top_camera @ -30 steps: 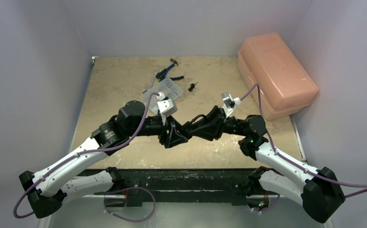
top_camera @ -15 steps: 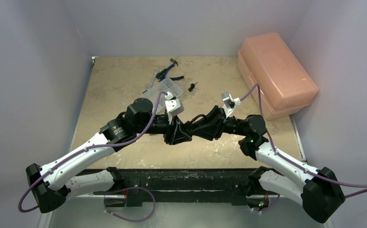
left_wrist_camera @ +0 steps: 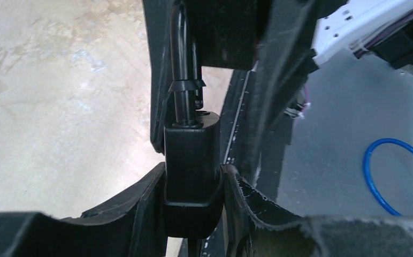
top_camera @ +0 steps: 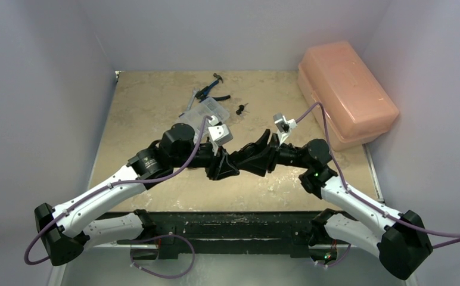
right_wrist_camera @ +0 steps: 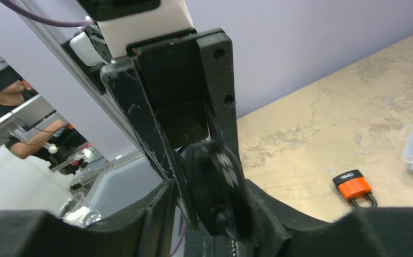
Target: Unlock with the key
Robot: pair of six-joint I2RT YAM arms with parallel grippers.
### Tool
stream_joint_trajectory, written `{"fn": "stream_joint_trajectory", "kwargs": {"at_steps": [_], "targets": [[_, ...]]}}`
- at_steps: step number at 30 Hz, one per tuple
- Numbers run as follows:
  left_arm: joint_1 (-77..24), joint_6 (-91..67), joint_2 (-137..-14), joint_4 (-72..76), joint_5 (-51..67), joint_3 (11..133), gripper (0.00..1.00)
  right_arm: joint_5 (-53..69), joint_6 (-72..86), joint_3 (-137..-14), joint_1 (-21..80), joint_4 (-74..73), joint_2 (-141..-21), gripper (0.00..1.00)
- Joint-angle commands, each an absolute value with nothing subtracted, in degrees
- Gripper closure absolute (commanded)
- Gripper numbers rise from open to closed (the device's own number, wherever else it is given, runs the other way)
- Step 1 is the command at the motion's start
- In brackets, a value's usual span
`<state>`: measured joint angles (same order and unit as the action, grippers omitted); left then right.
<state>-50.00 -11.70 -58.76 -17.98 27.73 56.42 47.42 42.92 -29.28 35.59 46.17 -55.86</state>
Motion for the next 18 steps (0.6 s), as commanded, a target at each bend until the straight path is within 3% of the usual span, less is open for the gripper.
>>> {"fn": "stream_joint_trajectory", "kwargs": {"at_steps": [1, 5, 10, 13, 18], "targets": [[-49.83, -7.02, -59.08, -15.17, 22.35, 59.71, 1.00, 45.61, 38.86, -35.34, 36.03, 38.58, -54.68, 0.38], [-49.83, -5.74, -59.72, -15.05, 22.40, 60.54, 1.00, 41.88, 36.83, -36.31, 36.04, 34.13, -52.40, 0.20], [-49.75, -4.84, -60.67, -14.17, 23.02, 60.63, 1.00, 34.78, 34.21, -38.46, 36.02, 26.93, -50.04, 0.17], [-49.76, -5.23, -60.61, -12.70, 23.37, 59.48, 1.00, 31.06, 33.38, -39.11, 36.02, 24.48, -49.83, 0.24], [-49.45, -5.70, -59.97, -11.56, 23.21, 58.18, 1.00, 28.31, 34.33, -38.30, 36.04, 25.30, -50.71, 0.49]]}}
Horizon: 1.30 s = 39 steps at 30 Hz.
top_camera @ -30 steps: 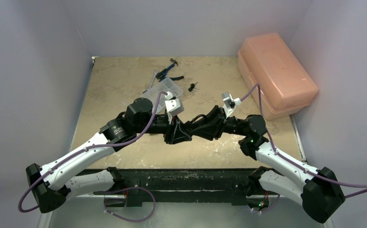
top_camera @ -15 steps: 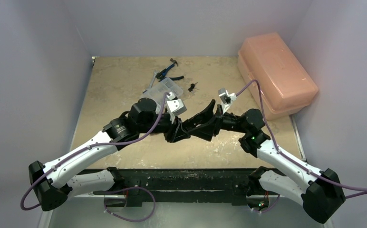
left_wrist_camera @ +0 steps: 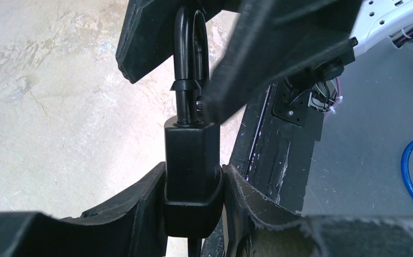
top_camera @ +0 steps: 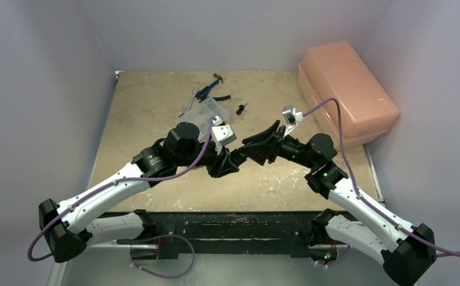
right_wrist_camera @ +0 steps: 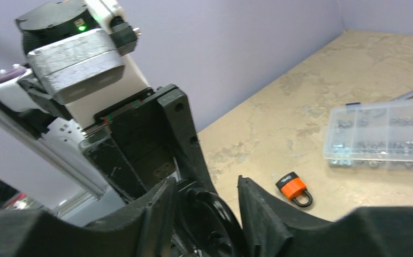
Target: Unlock with the key
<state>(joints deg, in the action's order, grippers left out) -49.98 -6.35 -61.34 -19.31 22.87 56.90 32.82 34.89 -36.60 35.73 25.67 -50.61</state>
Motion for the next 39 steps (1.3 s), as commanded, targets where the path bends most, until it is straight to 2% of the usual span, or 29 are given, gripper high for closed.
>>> {"fn": "stream_joint_trajectory", "kwargs": {"at_steps": [1, 7, 11, 16, 22, 23, 27, 34, 39], "targets": [[-49.32, -5.81, -59.91, -11.37, 23.16, 58.04, 1.00, 28.30, 34.51, -38.16, 35.98, 25.70, -50.98, 0.52], [-48.58, -5.93, -59.72, -10.91, 22.41, 57.14, 1.00, 28.39, 34.31, -38.94, 36.03, 24.77, -52.33, 0.66], [-48.52, -4.95, -59.67, -11.34, 16.90, 56.39, 1.00, 27.36, 34.25, -41.13, 36.01, 19.71, -52.74, 0.72], [-48.54, -4.07, -60.32, -12.21, 10.76, 55.65, 1.00, 28.18, 34.52, -47.11, 36.01, 10.72, -55.14, 0.70], [-48.53, -3.49, -62.37, -13.37, 7.79, 55.63, 1.00, 31.16, 35.74, -52.32, 36.03, 4.02, -57.62, 0.47], [-48.52, -3.48, -62.59, -13.58, 7.14, 55.63, 1.00, 31.56, 35.97, -52.78, 36.00, 3.36, -57.76, 0.46], [-48.52, -3.33, -62.99, -13.80, 6.20, 55.48, 1.00, 34.36, 37.24, -53.17, 36.03, 3.04, -57.75, 0.46], [-48.52, -3.24, -63.41, -14.38, 4.92, 55.42, 1.00, 35.47, 37.35, -54.24, 36.04, 1.51, -57.40, 0.55], [-48.47, -3.30, -63.80, -14.79, 4.40, 55.38, 1.00, 37.34, 37.35, -55.73, 36.03, 0.12, -57.39, 0.52]]}}
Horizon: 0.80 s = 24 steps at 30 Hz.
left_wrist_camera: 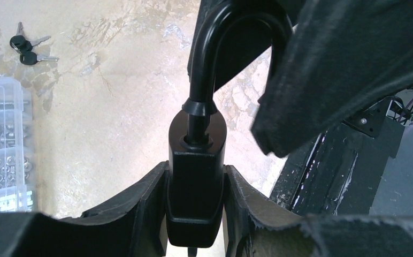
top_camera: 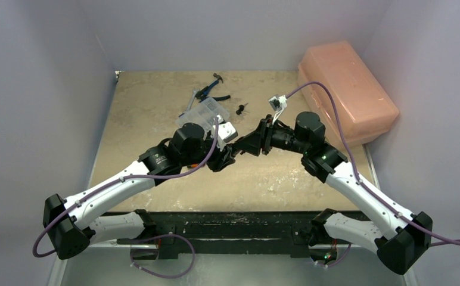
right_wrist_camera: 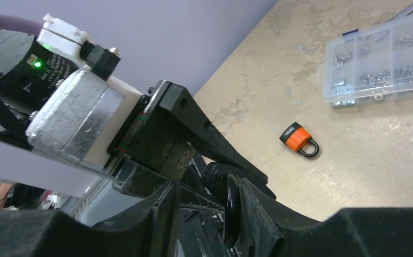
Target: Unlock with the key
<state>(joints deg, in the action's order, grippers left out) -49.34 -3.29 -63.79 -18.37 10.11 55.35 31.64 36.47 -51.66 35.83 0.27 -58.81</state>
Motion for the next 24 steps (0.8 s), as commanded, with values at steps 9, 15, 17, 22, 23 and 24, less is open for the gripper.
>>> {"fn": "stream_joint_trajectory", "kwargs": {"at_steps": [9, 15, 17, 22, 23, 24], "targets": [[-48.38, -3.46, -63.06, -14.75, 1.98, 54.86, 1.00, 39.48, 34.78, -58.92, 36.04, -9.68, -58.03, 0.47], [-48.35, -3.74, -62.98, -14.59, 3.75, 54.93, 1.00, 42.79, 38.59, -54.39, 36.01, 2.08, -56.99, 0.46], [-48.37, -3.85, -62.60, -14.52, 4.33, 54.78, 1.00, 42.91, 40.24, -52.57, 36.02, 7.40, -56.94, 0.45], [-48.37, -3.80, -61.26, -14.41, 5.03, 54.01, 1.00, 28.02, 31.57, -52.03, 36.03, 4.42, -53.02, 0.39], [-48.40, -3.51, -61.00, -14.49, 5.21, 53.97, 1.00, 22.06, 28.65, -51.31, 36.04, 3.27, -51.46, 0.36], [-48.39, -3.29, -60.52, -14.50, 5.56, 53.95, 1.00, 16.55, 25.49, -50.26, 35.99, 2.99, -49.46, 0.34]]}}
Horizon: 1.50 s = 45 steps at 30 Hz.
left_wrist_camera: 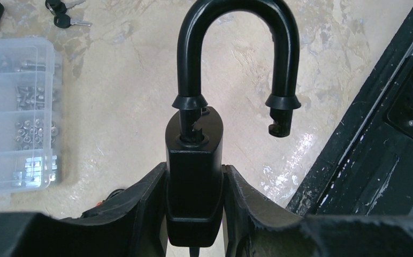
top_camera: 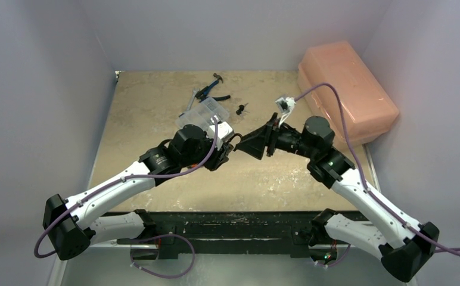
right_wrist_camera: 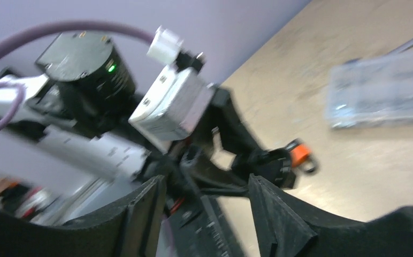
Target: Unlock with the key
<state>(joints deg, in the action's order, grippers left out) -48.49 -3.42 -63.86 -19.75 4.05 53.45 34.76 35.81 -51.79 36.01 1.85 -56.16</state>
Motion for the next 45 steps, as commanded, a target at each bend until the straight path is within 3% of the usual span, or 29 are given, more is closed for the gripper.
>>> {"fn": "stream_joint_trajectory", "kwargs": {"at_steps": [1, 5, 10, 15, 21, 29, 36, 42, 45], "targets": [[-48.40, -3.11, -60.33, -14.42, 6.27, 53.89, 1.00, 13.81, 22.85, -48.83, 36.03, 3.92, -47.51, 0.32], [-48.30, -2.50, -59.39, -14.48, 12.38, 53.97, 1.00, 4.98, 14.47, -37.93, 36.02, 16.91, -38.85, 0.26], [-48.17, -0.37, -58.85, -17.36, 23.15, 55.33, 1.00, 9.97, 8.59, -29.07, 36.03, 33.25, -34.83, 0.18], [-47.93, 2.45, -56.05, -20.16, 30.36, 55.99, 1.00, 23.18, -1.57, -28.23, 36.07, 32.36, -35.60, 0.13], [-46.86, 3.25, -55.17, -21.68, 33.83, 56.12, 1.00, 29.79, -4.30, -30.74, 36.16, 27.10, -40.11, 0.07], [-46.70, 3.34, -56.25, -21.89, 36.83, 56.08, 1.00, 35.25, -5.16, -30.10, 38.40, 27.22, -39.23, 0.09], [-46.72, 2.92, -58.03, -21.74, 38.60, 56.08, 1.00, 33.83, -10.34, -33.42, 46.79, 22.78, -41.42, 0.11], [-46.68, 2.62, -58.53, -21.49, 38.88, 55.77, 1.00, 33.20, -11.31, -35.29, 48.41, 22.22, -44.39, 0.25], [-46.76, 2.46, -58.54, -21.28, 39.04, 55.63, 1.00, 32.38, -12.66, -35.65, 48.67, 20.74, -44.52, 0.28]]}}
